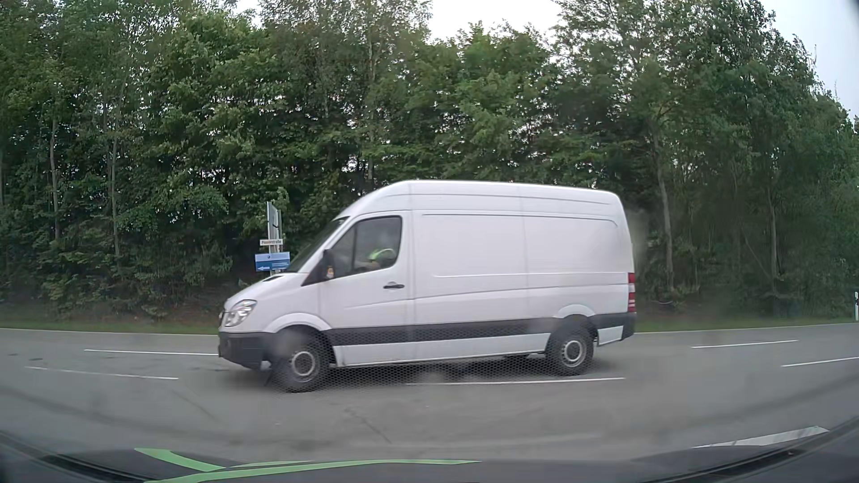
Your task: Follow the waypoints while adhering to traffic rules and regulations
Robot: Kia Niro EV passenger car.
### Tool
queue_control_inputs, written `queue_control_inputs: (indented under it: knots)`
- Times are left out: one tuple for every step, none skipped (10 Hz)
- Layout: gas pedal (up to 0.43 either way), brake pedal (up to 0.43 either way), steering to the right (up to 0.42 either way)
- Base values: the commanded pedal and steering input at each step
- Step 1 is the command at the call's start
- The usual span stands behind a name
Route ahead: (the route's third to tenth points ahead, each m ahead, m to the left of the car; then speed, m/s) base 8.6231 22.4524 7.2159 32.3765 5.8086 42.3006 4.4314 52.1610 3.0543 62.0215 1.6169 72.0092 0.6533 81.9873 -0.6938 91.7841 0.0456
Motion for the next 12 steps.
queue_control_inputs:
  knots:
    - [0.000,0.354,-0.081]
    - [0.000,0.372,-0.081]
    - [0.000,0.372,-0.082]
    - [0.000,0.372,-0.082]
    - [0.000,0.360,-0.082]
    - [0.000,0.354,-0.082]
    - [0.000,0.348,-0.082]
    - [0.000,0.348,-0.082]
    - [0.000,0.348,-0.082]
    - [0.000,0.348,-0.082]
    - [0.000,0.348,-0.082]
    - [0.000,0.348,-0.082]
